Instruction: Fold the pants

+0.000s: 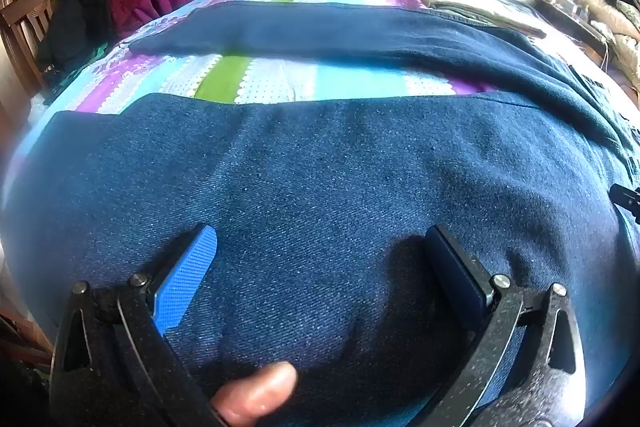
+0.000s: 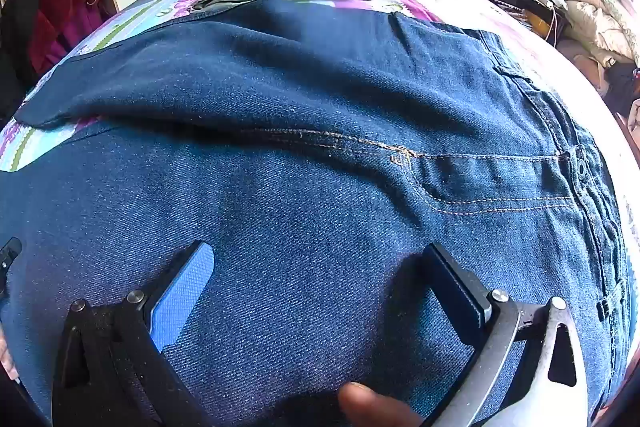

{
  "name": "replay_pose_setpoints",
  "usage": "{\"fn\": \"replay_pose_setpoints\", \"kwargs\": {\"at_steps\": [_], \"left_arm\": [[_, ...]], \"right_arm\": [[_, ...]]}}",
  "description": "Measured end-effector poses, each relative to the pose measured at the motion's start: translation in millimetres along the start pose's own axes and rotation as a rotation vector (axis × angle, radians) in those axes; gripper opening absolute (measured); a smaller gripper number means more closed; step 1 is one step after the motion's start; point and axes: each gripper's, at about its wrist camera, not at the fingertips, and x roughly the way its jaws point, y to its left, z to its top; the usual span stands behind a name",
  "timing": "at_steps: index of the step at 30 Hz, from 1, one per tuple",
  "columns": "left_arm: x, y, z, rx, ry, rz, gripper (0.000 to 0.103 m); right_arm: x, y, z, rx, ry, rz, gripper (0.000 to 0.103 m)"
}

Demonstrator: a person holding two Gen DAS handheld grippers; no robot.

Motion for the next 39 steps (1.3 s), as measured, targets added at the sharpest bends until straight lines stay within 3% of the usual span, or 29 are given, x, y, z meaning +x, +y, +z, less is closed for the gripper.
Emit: {"fn": "replay_pose_setpoints", "kwargs": {"at_steps": [39], "left_arm": [[1.3, 2.4, 0.4, -0.014, -0.004, -0.010, 0.103]], "right_arm": [[2.3, 1.3, 0.0, 0.002, 0.001, 0.004, 0.103]]}}
